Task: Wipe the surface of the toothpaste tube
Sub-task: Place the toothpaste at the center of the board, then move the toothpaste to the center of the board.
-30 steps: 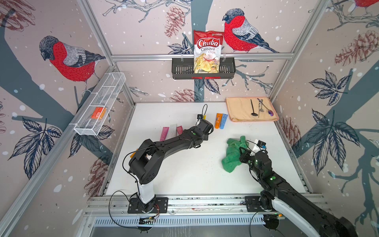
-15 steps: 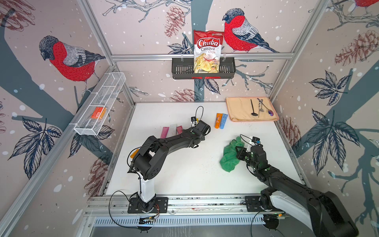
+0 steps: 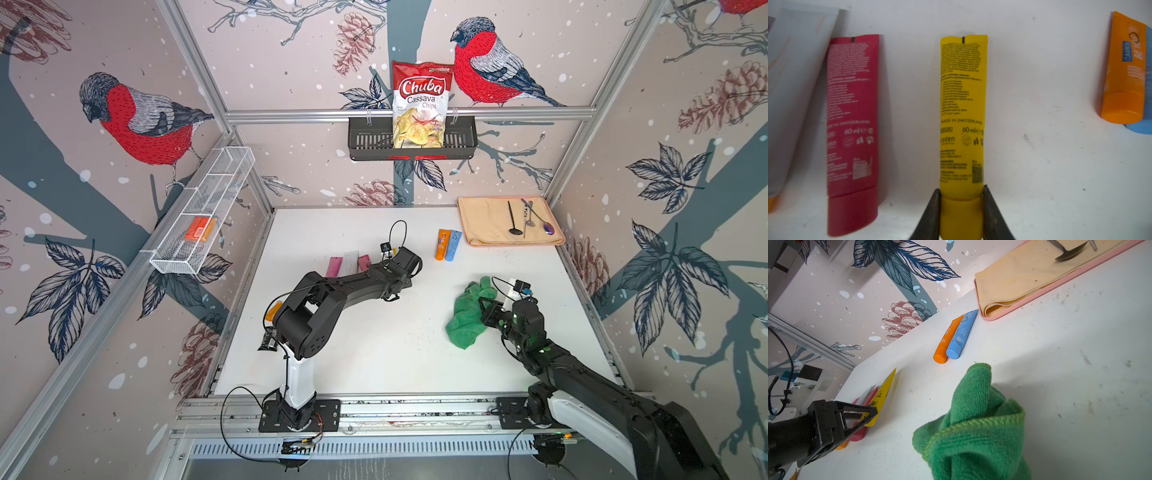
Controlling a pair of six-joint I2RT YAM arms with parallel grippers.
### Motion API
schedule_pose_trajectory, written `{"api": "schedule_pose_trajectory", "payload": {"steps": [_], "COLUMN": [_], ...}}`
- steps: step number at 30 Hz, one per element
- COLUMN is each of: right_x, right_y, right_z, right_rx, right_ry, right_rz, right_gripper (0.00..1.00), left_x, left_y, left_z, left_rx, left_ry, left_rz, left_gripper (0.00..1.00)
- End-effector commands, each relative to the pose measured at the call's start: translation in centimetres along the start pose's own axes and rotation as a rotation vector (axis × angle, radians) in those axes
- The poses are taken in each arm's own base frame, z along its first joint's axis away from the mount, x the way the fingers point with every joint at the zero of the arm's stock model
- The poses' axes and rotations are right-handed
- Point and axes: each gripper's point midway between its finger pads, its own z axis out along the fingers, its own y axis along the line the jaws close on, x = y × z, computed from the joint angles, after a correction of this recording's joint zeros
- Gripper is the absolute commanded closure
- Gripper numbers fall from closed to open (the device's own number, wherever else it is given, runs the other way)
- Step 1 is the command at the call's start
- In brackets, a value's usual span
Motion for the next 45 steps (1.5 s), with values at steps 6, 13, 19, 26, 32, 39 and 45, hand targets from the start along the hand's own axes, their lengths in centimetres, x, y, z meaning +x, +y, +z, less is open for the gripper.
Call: {"api": "schedule_pose_trajectory", "payload": {"steps": [6, 13, 19, 26, 32, 39, 45], "right_x": [-1.1, -1.0, -1.1, -1.1, -1.2, -1.3, -1.1], "right_y": [0.9, 0.9, 0.8, 0.8, 0.9, 0.9, 0.9], "right_z": [0.1, 0.0, 0.0, 0.1, 0.0, 0.1, 0.3], "right_rx": [-0.040, -0.043, -0.045, -0.046, -0.043, -0.041, -0.042], "right_ry": [-0.027, -0.020, -0.023, -0.021, -0.015, -0.014, -0.001], "right_rz": [-0.002, 0.000, 0.002, 0.005, 0.003, 0.003, 0.002], "right_gripper": [0.92, 0.91, 0.91, 0.91, 0.90, 0.89, 0.89], "left_x": [0.7, 1.0, 1.7, -0.3, -4.2, -8.6, -9.5], "left_y": [2.6, 4.7, 5.8, 2.1, -5.2, -12.7, -18.2], "left_z": [0.8, 0.1, -0.1, -3.1, -5.9, -2.9, 1.5], "left_rx": [-0.051, -0.131, -0.157, -0.051, 0.090, 0.175, 0.263], "left_ry": [0.015, 0.019, 0.040, -0.011, -0.115, -0.166, -0.144], "left_rz": [-0.037, -0.010, 0.021, 0.132, 0.242, 0.296, 0.373], "left_gripper": [0.79, 0.77, 0.57, 0.26, 0.22, 0.20, 0.23]}}
